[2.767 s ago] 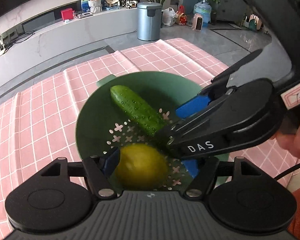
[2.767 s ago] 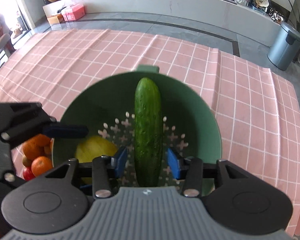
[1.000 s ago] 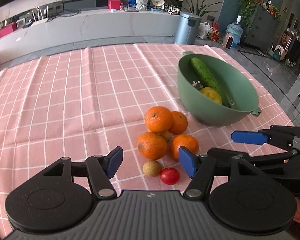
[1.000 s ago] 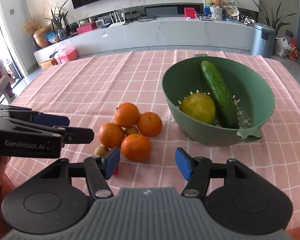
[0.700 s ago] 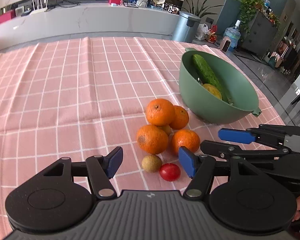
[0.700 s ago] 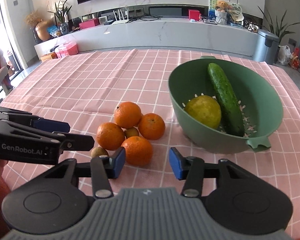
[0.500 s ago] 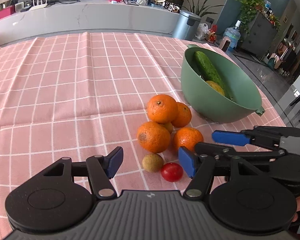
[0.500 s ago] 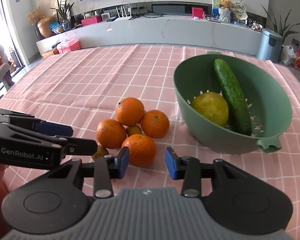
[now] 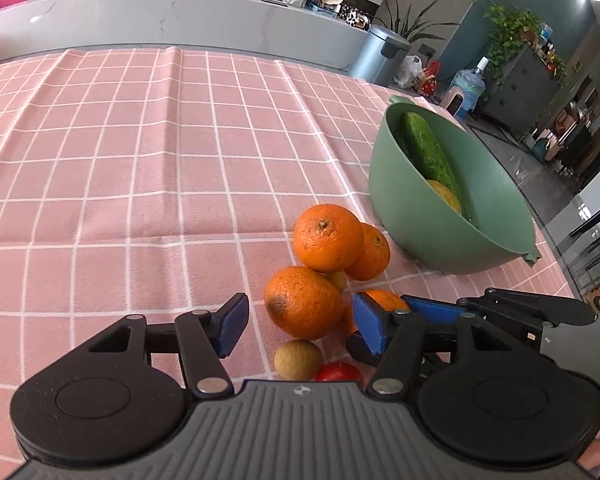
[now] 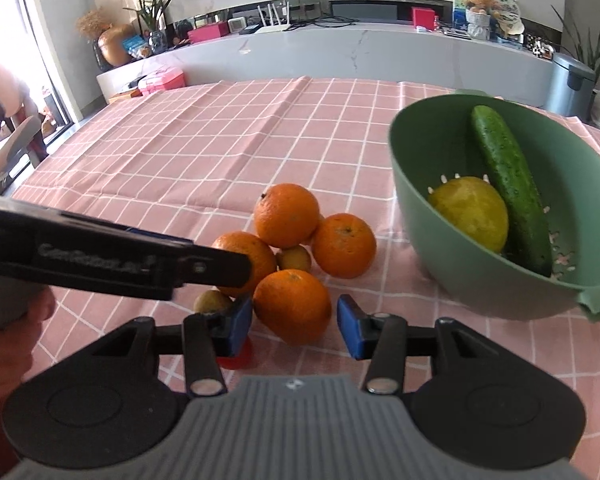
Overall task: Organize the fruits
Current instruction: 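Grasp a mandarin orange with the left tool while the right tool grasps another orange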
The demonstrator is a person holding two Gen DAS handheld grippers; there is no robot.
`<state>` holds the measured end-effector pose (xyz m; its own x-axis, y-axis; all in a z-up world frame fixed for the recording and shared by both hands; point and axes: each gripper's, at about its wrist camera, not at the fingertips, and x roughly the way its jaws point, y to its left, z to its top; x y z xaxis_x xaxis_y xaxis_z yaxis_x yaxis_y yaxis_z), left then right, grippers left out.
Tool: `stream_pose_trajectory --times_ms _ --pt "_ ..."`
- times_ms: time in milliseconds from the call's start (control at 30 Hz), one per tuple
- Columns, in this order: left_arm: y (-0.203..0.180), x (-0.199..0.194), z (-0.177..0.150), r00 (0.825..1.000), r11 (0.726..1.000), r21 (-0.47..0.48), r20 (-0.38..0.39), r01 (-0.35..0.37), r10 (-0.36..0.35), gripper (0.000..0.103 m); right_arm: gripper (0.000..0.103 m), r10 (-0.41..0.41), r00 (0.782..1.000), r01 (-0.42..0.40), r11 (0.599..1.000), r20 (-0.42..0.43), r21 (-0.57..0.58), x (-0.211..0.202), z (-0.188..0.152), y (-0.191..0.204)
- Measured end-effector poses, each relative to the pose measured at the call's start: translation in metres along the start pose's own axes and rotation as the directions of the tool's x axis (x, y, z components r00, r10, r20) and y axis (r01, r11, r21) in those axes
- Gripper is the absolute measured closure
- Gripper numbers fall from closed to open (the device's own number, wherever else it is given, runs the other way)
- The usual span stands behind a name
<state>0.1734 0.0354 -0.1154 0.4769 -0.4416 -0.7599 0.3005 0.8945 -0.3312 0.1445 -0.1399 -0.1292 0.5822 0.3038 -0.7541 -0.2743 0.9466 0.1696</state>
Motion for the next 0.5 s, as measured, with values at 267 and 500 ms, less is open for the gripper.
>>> stream_pose_trajectory --times_ms 267,500 --pt "0.0026 0.0092 -0.0001 1.000 1.000 -0.022 -0.010 0.020 -0.020 0.051 0.061 -0.001 1.000 0.001 1.000 -0.010 0.028 0.0029 -0.0023 -0.0074" --pt "0.0012 0.0056 -0.0017 1.000 1.000 -0.025 0.000 0.001 -0.001 0.053 0.063 -0.016 1.000 0.016 1.000 -0.005 -0.003 0.0029 -0.0024 -0.0026"
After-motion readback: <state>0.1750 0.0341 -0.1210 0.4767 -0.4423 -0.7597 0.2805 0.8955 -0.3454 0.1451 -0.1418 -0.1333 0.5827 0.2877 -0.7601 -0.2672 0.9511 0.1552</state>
